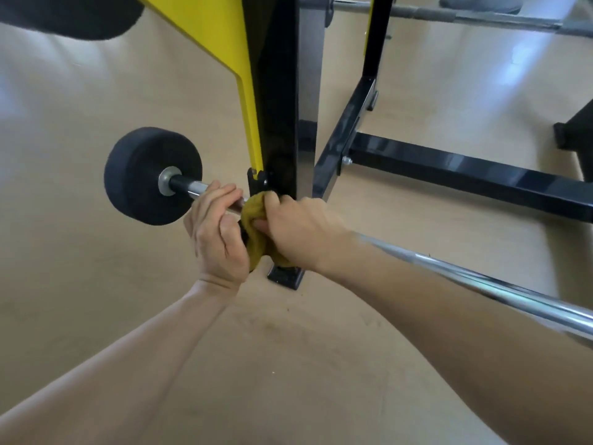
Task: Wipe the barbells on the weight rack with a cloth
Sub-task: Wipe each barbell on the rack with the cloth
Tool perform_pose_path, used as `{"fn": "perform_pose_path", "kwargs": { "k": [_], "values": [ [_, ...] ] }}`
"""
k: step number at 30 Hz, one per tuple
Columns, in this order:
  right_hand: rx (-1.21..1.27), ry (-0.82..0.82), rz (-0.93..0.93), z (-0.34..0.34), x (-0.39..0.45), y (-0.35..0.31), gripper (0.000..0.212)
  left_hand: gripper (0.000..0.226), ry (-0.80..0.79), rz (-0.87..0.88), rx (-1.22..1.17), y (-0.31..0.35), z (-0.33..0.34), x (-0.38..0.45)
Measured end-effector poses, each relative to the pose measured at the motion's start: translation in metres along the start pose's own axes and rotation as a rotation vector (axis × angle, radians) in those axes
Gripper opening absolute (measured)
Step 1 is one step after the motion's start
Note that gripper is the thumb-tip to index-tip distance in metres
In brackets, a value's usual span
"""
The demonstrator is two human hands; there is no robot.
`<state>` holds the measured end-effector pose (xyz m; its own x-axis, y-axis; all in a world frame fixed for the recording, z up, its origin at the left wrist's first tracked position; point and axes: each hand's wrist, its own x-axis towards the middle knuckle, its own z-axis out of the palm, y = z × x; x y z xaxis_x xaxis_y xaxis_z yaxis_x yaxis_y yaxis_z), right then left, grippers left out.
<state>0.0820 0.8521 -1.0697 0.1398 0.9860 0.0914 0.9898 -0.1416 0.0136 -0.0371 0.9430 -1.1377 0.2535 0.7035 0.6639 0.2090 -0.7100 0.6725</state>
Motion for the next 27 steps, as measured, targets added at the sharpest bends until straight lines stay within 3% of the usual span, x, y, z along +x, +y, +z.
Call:
{"fn": "perform_pose_path", "kwargs": {
  "k": [3, 7, 11, 15, 18, 23, 25, 27],
  "values": [
    [0.015, -0.081, 0.037, -0.009, -0.044, 0.028, 0.048, 0.043, 0.018, 0.004, 0.000, 0.000, 0.001, -0.002],
    [0.088, -0.373, 0.225, -0.035, -0.088, 0.058, 0.052, 0.042, 0.084, -0.008, -0.036, 0.000, 0.008, -0.002],
    [0.070, -0.187, 0.108, -0.017, -0.032, 0.026, 0.047, 0.044, 0.149, 0.012, -0.050, 0.001, 0.014, -0.003],
    [0.038, -0.044, -0.015, -0.002, 0.013, 0.003, 0.043, 0.045, 0.100, 0.016, -0.061, -0.004, 0.009, -0.004],
    [0.074, -0.163, -0.064, -0.010, -0.029, 0.034, 0.044, 0.046, 0.079, 0.026, -0.038, -0.002, 0.007, -0.003],
    [0.109, -0.456, 0.099, -0.042, -0.091, 0.069, 0.045, 0.045, 0.136, 0.004, -0.062, -0.006, 0.012, -0.007],
    [0.227, -0.446, 0.127, -0.032, -0.060, 0.061, 0.044, 0.046, 0.169, 0.015, -0.044, -0.004, 0.018, -0.005],
    [0.257, -0.319, 0.114, -0.017, -0.020, 0.037, 0.044, 0.047, 0.170, 0.012, -0.046, -0.003, 0.018, -0.003]
  ]
}}
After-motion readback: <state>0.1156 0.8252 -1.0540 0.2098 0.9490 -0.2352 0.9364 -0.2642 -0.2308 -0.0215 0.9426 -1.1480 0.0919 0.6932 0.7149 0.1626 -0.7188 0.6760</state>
